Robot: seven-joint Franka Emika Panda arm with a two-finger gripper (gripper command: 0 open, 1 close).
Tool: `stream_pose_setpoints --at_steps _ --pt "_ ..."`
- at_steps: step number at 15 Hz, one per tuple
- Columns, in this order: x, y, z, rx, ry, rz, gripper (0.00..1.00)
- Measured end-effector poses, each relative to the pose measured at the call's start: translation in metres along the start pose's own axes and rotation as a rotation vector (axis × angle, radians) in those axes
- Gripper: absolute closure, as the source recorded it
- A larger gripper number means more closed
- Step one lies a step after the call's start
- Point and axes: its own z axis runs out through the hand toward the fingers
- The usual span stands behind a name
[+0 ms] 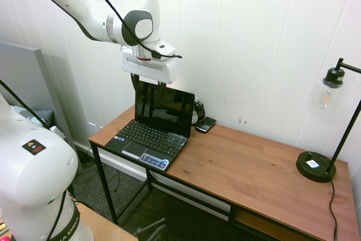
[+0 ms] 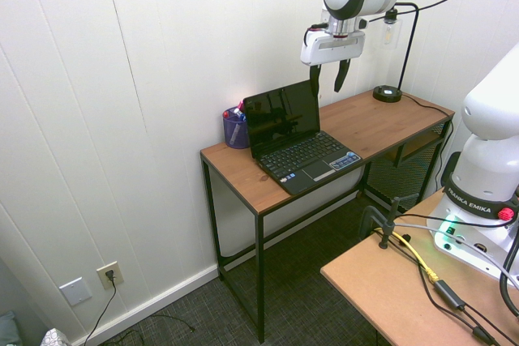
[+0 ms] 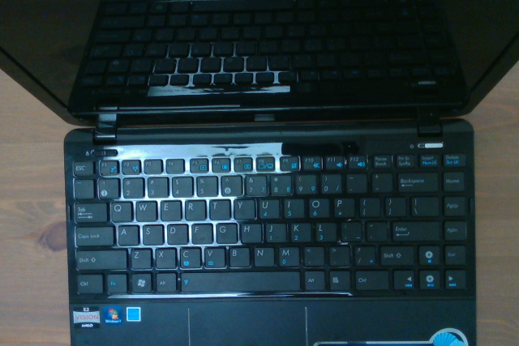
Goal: Close the laptop lid
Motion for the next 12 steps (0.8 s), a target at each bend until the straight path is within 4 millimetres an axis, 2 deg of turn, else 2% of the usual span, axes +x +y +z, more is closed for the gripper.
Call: stream_pose_setpoints --at_steps 2,4,7,9,10,12 --pt "0.000 0.000 0.000 -0.008 0.005 0.000 0.00" --pt "0.004 -0.009 -0.012 0.017 0.028 0.016 0.00" --pt "0.017 -0.041 -0.039 0.085 0.081 0.029 0.00" --pt "0.028 -0.068 -0.037 0.110 0.105 0.030 0.00" --pt "0.033 -0.083 -0.032 0.119 0.115 0.031 1.00" --pt "0.042 -0.107 -0.018 0.132 0.121 0.028 1.00"
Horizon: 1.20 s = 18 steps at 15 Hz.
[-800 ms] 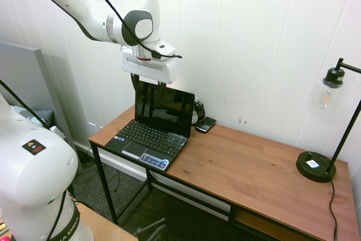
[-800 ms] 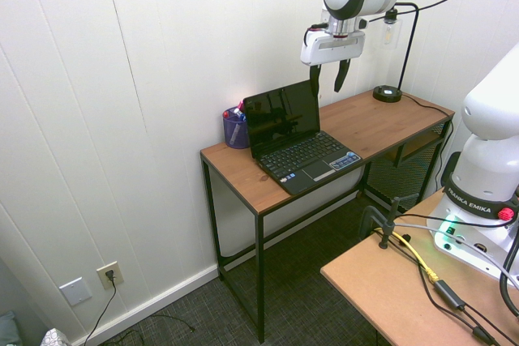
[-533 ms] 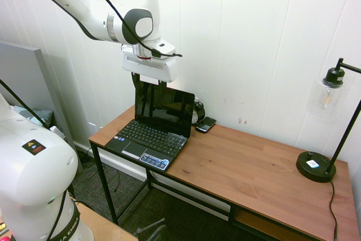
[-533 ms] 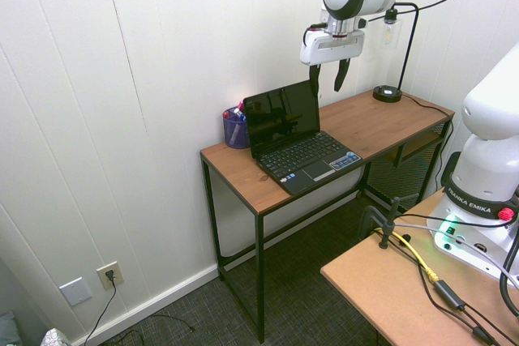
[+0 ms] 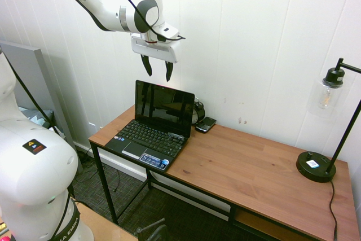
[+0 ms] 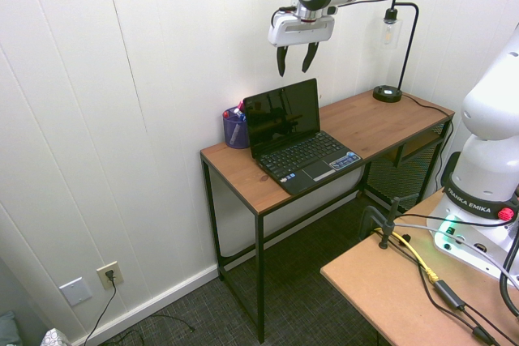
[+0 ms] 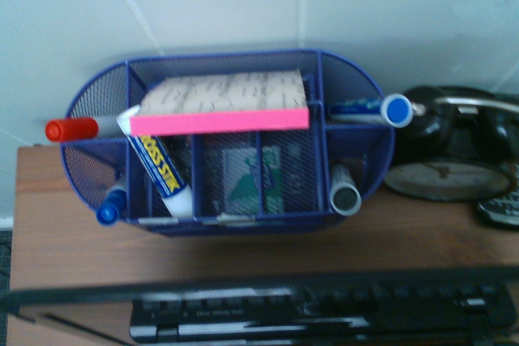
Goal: Close the laptop lid
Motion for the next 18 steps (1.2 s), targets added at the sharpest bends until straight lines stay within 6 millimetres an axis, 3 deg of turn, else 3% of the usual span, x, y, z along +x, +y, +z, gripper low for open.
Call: stream_pose_setpoints --at_steps 5,10,18 --pt "0.016 -0.032 0.034 -0.005 0.044 0.037 1.00" --pt "0.025 -0.047 0.066 -0.035 0.037 0.062 1.00" --pt "0.021 -0.044 0.088 -0.085 -0.005 0.088 1.00"
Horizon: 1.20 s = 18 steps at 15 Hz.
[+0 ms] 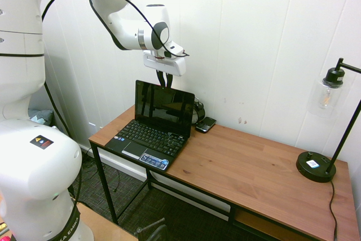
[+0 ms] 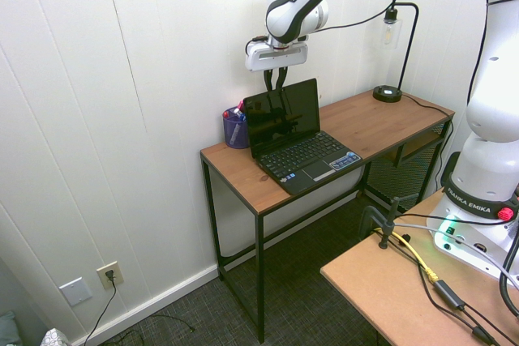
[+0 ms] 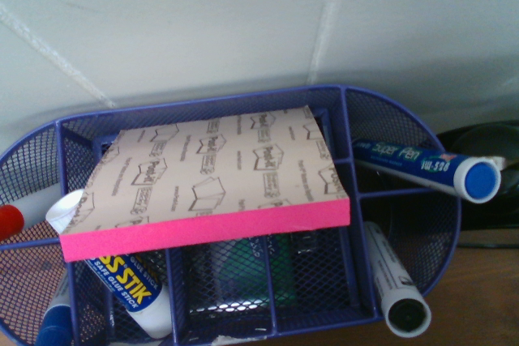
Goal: Close the laptop lid
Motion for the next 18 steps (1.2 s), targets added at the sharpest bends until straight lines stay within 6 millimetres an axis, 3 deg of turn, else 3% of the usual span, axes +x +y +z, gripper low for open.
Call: stream_pose_setpoints --at_steps 5,9,13,18 --pt "-0.003 0.005 0.007 -0.024 -0.021 0.010 1.00" --pt "-0.012 0.022 0.012 -0.040 -0.032 0.011 1.00" --pt "-0.031 0.054 0.018 -0.051 -0.058 0.032 1.00" --pt "-0.046 0.100 0.046 -0.081 -0.100 0.074 1.00"
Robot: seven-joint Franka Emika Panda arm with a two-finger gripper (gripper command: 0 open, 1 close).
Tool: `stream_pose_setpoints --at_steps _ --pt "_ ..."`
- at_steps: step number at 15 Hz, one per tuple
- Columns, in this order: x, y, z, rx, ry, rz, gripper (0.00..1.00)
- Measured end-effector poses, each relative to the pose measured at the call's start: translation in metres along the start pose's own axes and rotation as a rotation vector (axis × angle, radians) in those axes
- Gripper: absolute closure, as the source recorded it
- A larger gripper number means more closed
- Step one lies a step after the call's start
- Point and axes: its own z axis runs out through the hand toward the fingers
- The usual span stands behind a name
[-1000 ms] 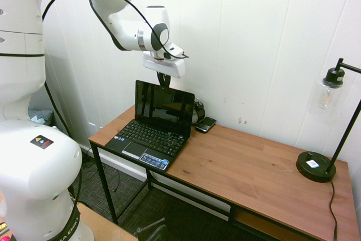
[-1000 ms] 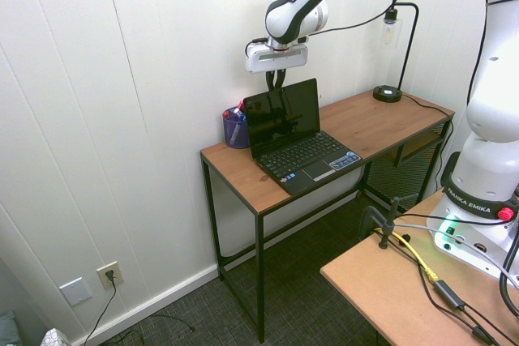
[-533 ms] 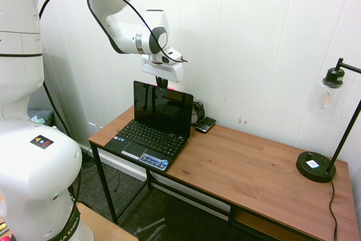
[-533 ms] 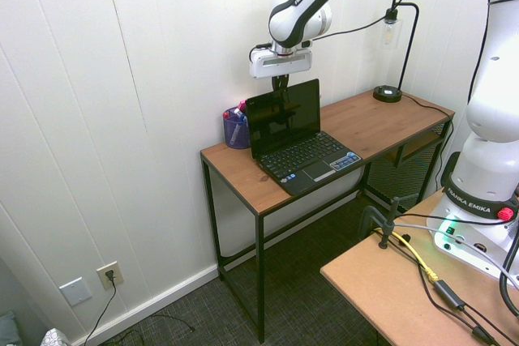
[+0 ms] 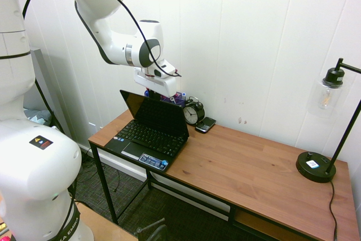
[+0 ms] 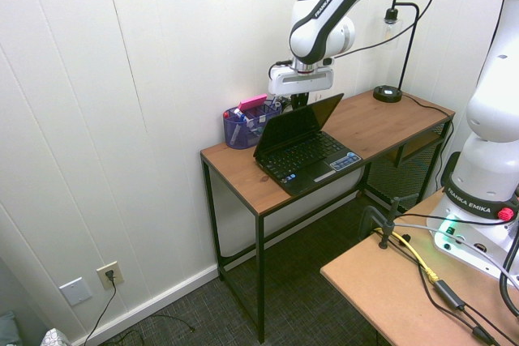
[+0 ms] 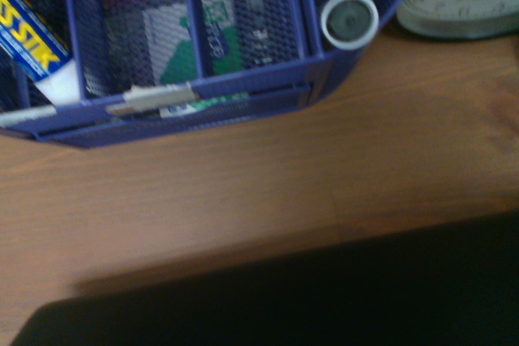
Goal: Close the laptop lid
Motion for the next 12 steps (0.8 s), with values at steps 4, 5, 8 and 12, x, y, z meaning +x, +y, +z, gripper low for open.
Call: stream_pose_setpoints --at_steps 4,5,8,12 --pt "0.005 0.032 0.031 -0.048 -0.038 0.018 1.00" --pt "0.006 0.036 0.040 -0.059 -0.047 0.022 1.00" --pt "0.006 0.043 0.068 -0.089 -0.073 0.031 1.00" --pt "0.013 0.041 0.078 -0.088 -0.077 0.030 1.00"
